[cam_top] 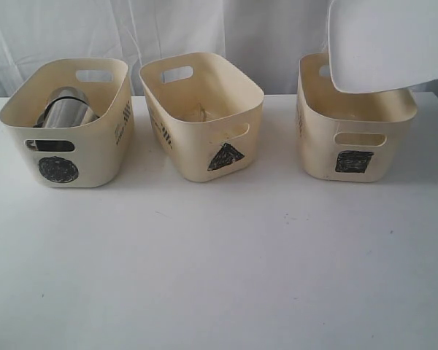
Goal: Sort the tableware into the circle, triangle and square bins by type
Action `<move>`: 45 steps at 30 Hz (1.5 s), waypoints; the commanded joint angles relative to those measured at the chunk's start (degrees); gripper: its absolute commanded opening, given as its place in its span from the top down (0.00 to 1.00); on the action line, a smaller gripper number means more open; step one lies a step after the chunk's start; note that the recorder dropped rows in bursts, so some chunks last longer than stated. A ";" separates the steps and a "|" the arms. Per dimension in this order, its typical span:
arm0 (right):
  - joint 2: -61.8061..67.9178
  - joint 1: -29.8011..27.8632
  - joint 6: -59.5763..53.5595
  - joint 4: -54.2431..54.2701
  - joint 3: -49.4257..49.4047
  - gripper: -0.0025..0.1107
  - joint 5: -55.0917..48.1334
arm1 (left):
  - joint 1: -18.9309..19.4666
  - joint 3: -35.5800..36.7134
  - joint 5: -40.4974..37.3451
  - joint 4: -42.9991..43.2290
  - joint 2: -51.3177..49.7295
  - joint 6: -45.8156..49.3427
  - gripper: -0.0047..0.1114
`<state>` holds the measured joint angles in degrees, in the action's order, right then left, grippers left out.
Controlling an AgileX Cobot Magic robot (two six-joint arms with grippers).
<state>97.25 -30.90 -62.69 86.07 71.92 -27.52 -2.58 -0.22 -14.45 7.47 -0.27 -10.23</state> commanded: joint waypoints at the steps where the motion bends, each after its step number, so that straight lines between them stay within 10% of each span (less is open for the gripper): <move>1: 1.34 2.82 -4.88 1.97 1.83 0.98 3.36 | 0.17 0.22 -0.08 0.02 0.27 -0.04 0.96; 22: 3.13 7.52 -18.12 -1.40 2.71 0.98 10.02 | 0.17 0.22 -0.08 0.02 0.27 -0.04 0.96; 30: 3.13 7.52 -18.12 -2.17 2.71 0.71 9.74 | 0.17 0.22 -0.08 0.02 0.27 -0.04 0.96; 34: 1.19 7.52 -17.90 -1.94 2.71 0.71 4.31 | 0.17 0.22 -0.08 0.02 0.27 -0.04 0.96; 37: -3.58 7.52 -12.17 -1.94 2.71 0.98 -1.72 | 0.17 0.22 -0.08 0.02 0.27 -0.04 0.96; 45: -19.75 13.15 8.77 -2.04 -5.87 0.98 -0.70 | 0.17 0.22 -0.08 0.02 0.27 -0.04 0.96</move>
<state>84.52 -21.62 -55.78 83.79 70.65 -29.47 -2.58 -0.22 -14.45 7.47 -0.27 -10.23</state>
